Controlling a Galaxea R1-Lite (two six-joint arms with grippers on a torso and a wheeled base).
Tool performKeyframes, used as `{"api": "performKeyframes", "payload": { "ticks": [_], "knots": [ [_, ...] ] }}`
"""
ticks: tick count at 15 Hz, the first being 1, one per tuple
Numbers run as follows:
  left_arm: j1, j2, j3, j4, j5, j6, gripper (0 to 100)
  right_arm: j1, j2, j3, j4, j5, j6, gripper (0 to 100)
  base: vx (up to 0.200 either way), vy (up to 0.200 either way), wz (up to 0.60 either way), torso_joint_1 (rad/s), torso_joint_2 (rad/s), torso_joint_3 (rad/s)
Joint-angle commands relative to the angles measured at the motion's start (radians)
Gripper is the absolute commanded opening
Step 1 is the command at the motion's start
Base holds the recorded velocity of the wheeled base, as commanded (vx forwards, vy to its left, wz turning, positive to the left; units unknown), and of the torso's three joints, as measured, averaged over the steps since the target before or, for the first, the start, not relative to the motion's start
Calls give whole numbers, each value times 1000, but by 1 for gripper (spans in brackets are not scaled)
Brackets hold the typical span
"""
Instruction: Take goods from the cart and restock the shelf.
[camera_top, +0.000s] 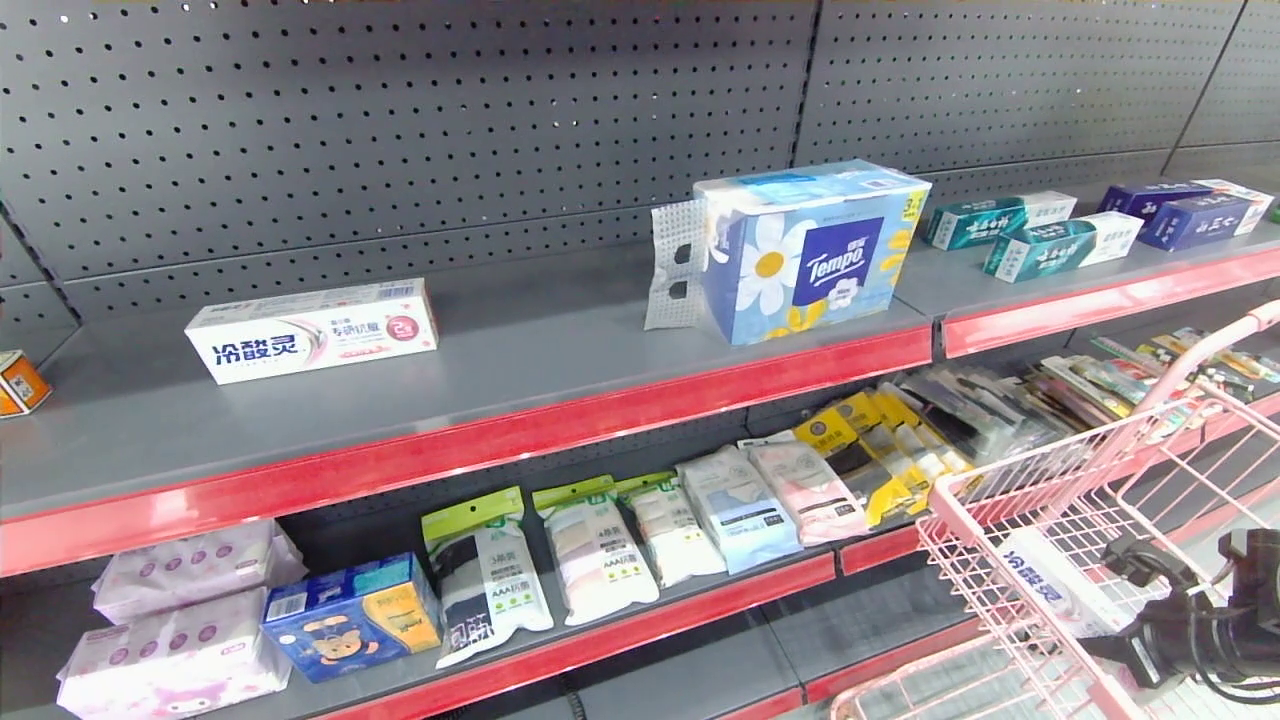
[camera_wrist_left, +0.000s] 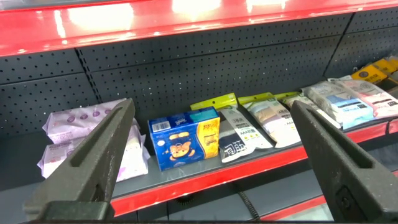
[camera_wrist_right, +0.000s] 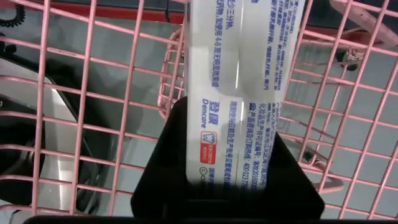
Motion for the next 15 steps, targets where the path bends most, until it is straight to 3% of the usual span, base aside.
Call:
{"api": "performKeyframes", "payload": {
  "ticks": [1,6,15],
  "knots": [
    [0,1,0,-1,0,-1,100,2,3,0,6,-1,4,0,0,0,0,0,0,0],
    [0,1,0,-1,0,-1,100,-9,-57,8,9,-1,66,0,0,0,0,0,0,0],
    [0,1,0,-1,0,-1,100,-84,-361,49,9,-29,248,0,0,0,0,0,0,0]
  ]
}}
